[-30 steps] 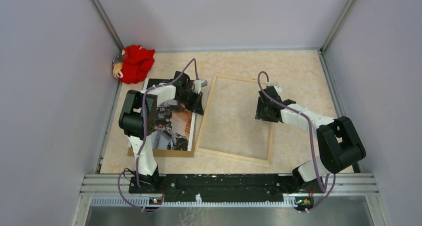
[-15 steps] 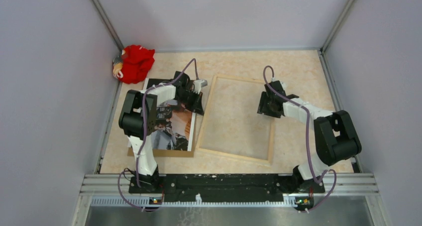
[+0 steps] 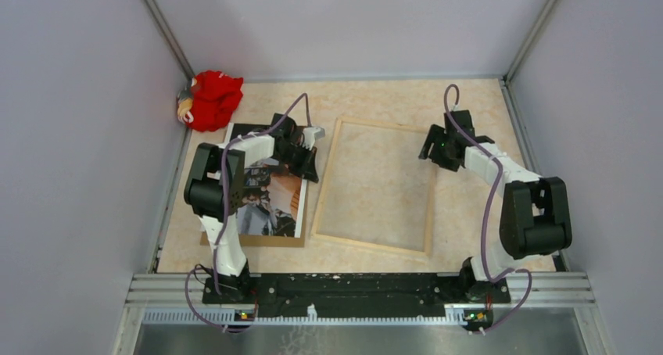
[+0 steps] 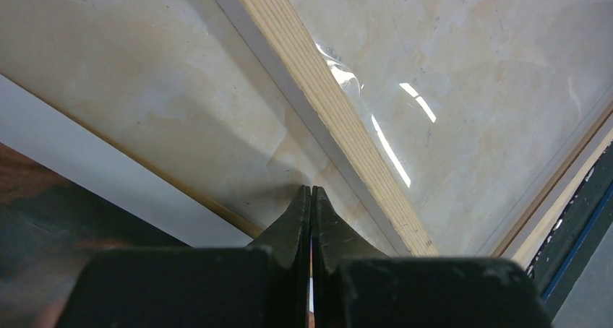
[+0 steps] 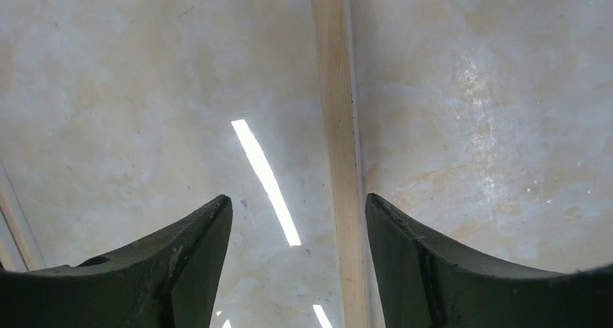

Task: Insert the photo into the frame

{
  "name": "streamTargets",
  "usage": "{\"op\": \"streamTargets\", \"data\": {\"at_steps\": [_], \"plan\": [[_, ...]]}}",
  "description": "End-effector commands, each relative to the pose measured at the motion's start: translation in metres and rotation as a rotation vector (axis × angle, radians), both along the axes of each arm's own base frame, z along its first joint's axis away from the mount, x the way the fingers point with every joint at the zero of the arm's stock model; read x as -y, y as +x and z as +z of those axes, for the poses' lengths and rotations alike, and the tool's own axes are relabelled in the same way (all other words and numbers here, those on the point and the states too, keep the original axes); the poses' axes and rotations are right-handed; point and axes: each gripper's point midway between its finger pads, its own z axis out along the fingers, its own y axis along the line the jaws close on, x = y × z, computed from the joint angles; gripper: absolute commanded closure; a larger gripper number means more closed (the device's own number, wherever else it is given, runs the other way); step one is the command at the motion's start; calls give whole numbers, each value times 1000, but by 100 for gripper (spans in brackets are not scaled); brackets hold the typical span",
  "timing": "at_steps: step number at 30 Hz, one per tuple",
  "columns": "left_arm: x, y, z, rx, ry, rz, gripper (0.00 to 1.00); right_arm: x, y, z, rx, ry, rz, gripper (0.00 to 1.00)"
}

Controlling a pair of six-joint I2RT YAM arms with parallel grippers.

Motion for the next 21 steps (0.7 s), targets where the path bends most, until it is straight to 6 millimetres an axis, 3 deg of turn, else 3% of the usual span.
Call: {"op": "streamTargets", "data": {"at_steps": [1,8,15,21], "plan": [[-8,-9,-7,20,46,-22,100,0,11,17,44,63,20,32],[3,-21,-16,6,45,-52,100,-20,29,-3,25,198,67,32],[16,-37,-26,-13,57,-95,100,-19,51,-6,22,202,56,32],[29,-44,-27,-25,52,-121,100,-14,60,5,47,211,65,32]]}}
